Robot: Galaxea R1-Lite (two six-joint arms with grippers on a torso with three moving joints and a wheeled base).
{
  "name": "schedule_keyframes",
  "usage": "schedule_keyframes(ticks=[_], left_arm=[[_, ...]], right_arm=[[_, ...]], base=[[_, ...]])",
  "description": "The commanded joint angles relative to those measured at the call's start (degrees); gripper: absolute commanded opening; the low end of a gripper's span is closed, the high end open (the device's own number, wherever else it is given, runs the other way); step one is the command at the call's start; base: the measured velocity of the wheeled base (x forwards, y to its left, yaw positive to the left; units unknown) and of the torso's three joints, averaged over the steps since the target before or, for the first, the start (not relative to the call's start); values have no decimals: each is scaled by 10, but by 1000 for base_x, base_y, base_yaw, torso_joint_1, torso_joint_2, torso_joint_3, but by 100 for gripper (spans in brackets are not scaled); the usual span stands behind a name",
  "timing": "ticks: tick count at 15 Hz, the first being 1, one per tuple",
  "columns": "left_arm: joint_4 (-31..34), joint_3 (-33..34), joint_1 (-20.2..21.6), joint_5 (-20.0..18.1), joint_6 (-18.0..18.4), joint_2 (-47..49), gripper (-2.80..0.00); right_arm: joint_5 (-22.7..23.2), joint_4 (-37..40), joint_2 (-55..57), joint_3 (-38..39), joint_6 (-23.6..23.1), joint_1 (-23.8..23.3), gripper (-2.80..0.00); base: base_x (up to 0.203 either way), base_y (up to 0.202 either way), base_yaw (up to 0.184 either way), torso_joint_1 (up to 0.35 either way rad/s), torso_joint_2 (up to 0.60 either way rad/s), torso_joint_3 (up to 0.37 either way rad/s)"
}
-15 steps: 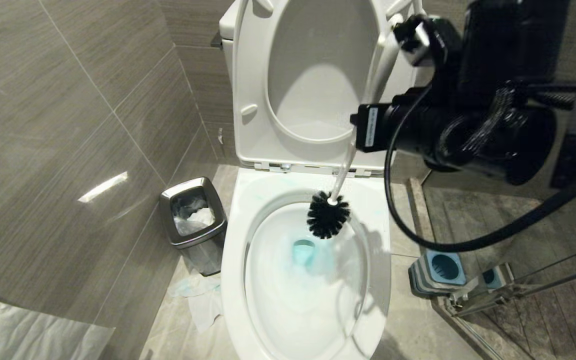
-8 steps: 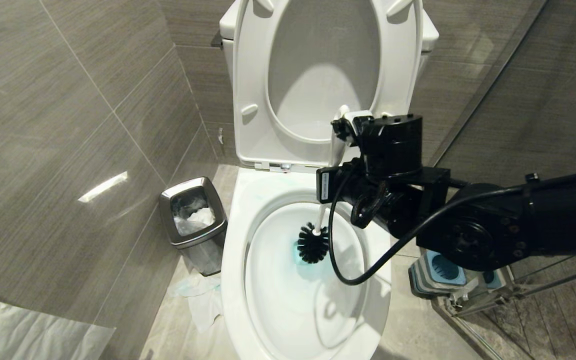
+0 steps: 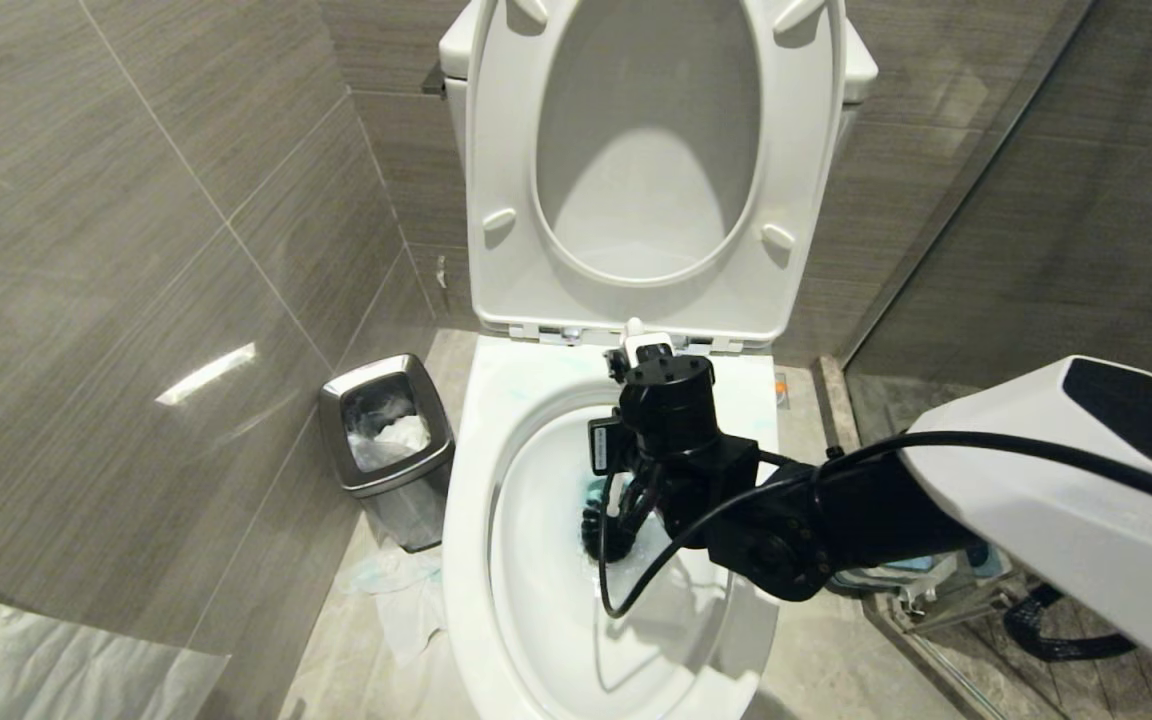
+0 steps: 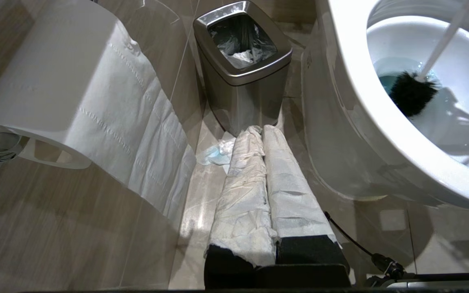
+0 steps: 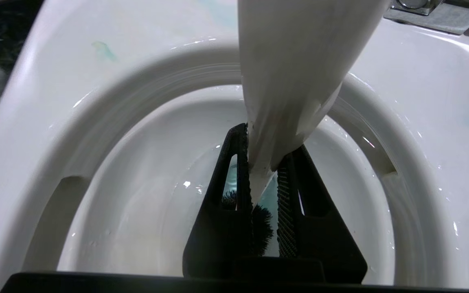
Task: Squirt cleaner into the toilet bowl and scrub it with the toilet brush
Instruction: Scrub the toilet bowl
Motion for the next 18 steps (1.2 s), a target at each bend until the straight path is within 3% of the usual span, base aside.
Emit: schedule_keyframes(ticks=[1, 4, 10, 18], left_arm=[[-1, 0, 0, 0, 2, 0, -280], [-1, 0, 1, 0, 2, 0, -280], [-1, 0, 0, 0, 2, 0, -280], [-1, 0, 0, 0, 1, 0, -280]], right_arm=[[-18, -4, 51, -36, 0, 0, -280], [-34, -1, 16, -69, -14, 2, -280], [-36, 71, -158, -56, -37, 22, -280], [-36, 73, -108, -46, -35, 35, -280]], base=[[0, 0, 0, 0, 0, 0], [0, 0, 0, 0, 0, 0], [0, 0, 0, 0, 0, 0], [0, 0, 0, 0, 0, 0]])
